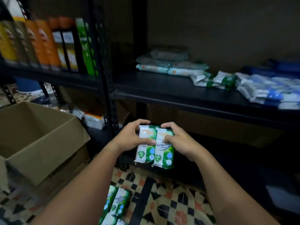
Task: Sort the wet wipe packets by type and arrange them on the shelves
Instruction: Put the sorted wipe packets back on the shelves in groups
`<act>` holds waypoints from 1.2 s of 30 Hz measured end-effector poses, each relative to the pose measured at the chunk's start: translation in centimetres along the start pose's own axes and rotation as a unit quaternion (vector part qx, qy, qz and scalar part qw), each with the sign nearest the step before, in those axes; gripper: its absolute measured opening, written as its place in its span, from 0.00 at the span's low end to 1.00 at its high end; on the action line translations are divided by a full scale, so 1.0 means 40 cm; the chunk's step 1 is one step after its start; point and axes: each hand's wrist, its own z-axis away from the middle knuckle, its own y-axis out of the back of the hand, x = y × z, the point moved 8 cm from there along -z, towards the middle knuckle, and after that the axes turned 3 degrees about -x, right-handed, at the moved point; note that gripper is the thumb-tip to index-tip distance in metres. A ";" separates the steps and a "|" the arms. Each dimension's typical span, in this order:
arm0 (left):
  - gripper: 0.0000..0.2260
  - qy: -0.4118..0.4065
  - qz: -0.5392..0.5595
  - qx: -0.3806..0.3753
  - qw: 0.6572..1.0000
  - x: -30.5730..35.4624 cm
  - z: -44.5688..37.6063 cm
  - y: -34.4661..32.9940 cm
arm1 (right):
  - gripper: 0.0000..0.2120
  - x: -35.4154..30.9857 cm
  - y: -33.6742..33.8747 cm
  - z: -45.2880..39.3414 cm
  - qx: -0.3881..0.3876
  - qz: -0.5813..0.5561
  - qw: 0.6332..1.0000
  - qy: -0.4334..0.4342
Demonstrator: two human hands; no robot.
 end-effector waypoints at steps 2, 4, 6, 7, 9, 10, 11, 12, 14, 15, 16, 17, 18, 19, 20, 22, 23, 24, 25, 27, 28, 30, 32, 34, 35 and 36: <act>0.36 -0.028 0.007 0.020 0.999 0.099 -0.007 0.034 | 0.21 -0.083 0.056 0.015 0.024 -0.002 0.999 0.032; 0.35 -0.054 0.015 0.041 0.998 0.181 -0.017 0.065 | 0.21 -0.157 0.105 0.026 0.043 0.000 0.997 0.060; 0.34 -0.074 0.028 0.067 0.995 0.262 -0.028 0.099 | 0.20 -0.231 0.155 0.033 0.059 0.001 0.994 0.087; 0.33 -0.080 0.028 0.083 0.993 0.291 -0.035 0.115 | 0.20 -0.262 0.175 0.036 0.065 0.003 0.993 0.098; 0.31 -0.094 0.026 0.108 0.989 0.349 -0.052 0.145 | 0.19 -0.324 0.210 0.034 0.072 0.019 0.990 0.118; 0.31 -0.101 0.028 0.122 0.987 0.379 -0.063 0.161 | 0.18 -0.354 0.230 0.029 0.079 0.026 0.988 0.127; 0.31 -0.102 0.030 0.135 0.985 0.402 -0.072 0.174 | 0.18 -0.378 0.246 0.023 0.085 0.030 0.987 0.135; 0.30 -0.100 0.032 0.148 0.983 0.415 -0.088 0.187 | 0.17 -0.396 0.261 0.014 0.092 0.032 0.986 0.139; 0.30 -0.089 0.043 0.173 0.980 0.434 -0.116 0.208 | 0.17 -0.423 0.285 -0.009 0.112 0.040 0.983 0.137; 0.32 -0.083 0.038 0.184 0.979 0.446 -0.137 0.221 | 0.17 -0.436 0.300 -0.027 0.124 0.043 0.982 0.136; 0.34 -0.076 0.027 0.196 0.977 0.450 -0.159 0.229 | 0.17 -0.443 0.313 -0.044 0.137 0.048 0.980 0.135; 0.35 -0.064 0.014 0.209 0.976 0.452 -0.187 0.241 | 0.17 -0.448 0.332 -0.068 0.152 0.058 0.978 0.132; 0.36 -0.049 -0.007 0.221 0.974 0.447 -0.204 0.248 | 0.16 -0.445 0.342 -0.083 0.164 0.073 0.976 0.124; 0.36 -0.036 -0.023 0.233 0.972 0.443 -0.223 0.256 | 0.16 -0.440 0.352 -0.100 0.174 0.085 0.975 0.112; 0.35 -0.022 -0.035 0.245 0.969 0.436 -0.239 0.263 | 0.16 -0.432 0.361 -0.119 0.180 0.091 0.974 0.101; 0.33 0.002 -0.039 0.262 0.964 0.419 -0.268 0.269 | 0.14 -0.404 0.376 -0.159 0.192 0.091 0.974 0.078; 0.31 0.013 -0.033 0.267 0.963 0.409 -0.278 0.270 | 0.13 -0.389 0.382 -0.175 0.201 0.090 0.973 0.066; 0.25 0.027 -0.029 0.271 0.962 0.392 -0.292 0.275 | 0.11 -0.374 0.384 -0.187 0.208 0.089 0.972 0.058; 0.22 0.040 -0.033 0.275 0.960 0.377 -0.300 0.278 | 0.08 -0.364 0.386 -0.198 0.216 0.100 0.969 0.061; 0.29 0.050 -0.056 0.275 0.959 0.361 -0.316 0.283 | 0.02 -0.358 0.388 -0.209 0.244 0.144 0.955 0.084; 0.31 0.053 -0.066 0.276 0.957 0.357 -0.321 0.285 | 0.03 -0.362 0.388 -0.208 0.256 0.170 0.947 0.092; 0.32 0.052 -0.078 0.282 0.955 0.349 -0.334 0.291 | 0.06 -0.378 0.389 -0.204 0.272 0.239 0.927 0.096; 0.30 0.060 -0.104 0.289 0.950 0.347 -0.338 0.292 | 0.11 -0.395 0.384 -0.200 0.269 0.302 0.910 0.086; 0.28 0.061 -0.137 0.293 0.944 0.351 -0.341 0.289 | 0.16 -0.403 0.384 -0.190 0.268 0.325 0.904 0.069; 0.27 0.059 -0.154 0.294 0.942 0.354 -0.341 0.288 | 0.18 -0.405 0.385 -0.181 0.269 0.324 0.905 0.065; 0.25 0.052 -0.164 0.290 0.942 0.358 -0.342 0.285 | 0.20 -0.403 0.383 -0.169 0.269 0.315 0.908 0.067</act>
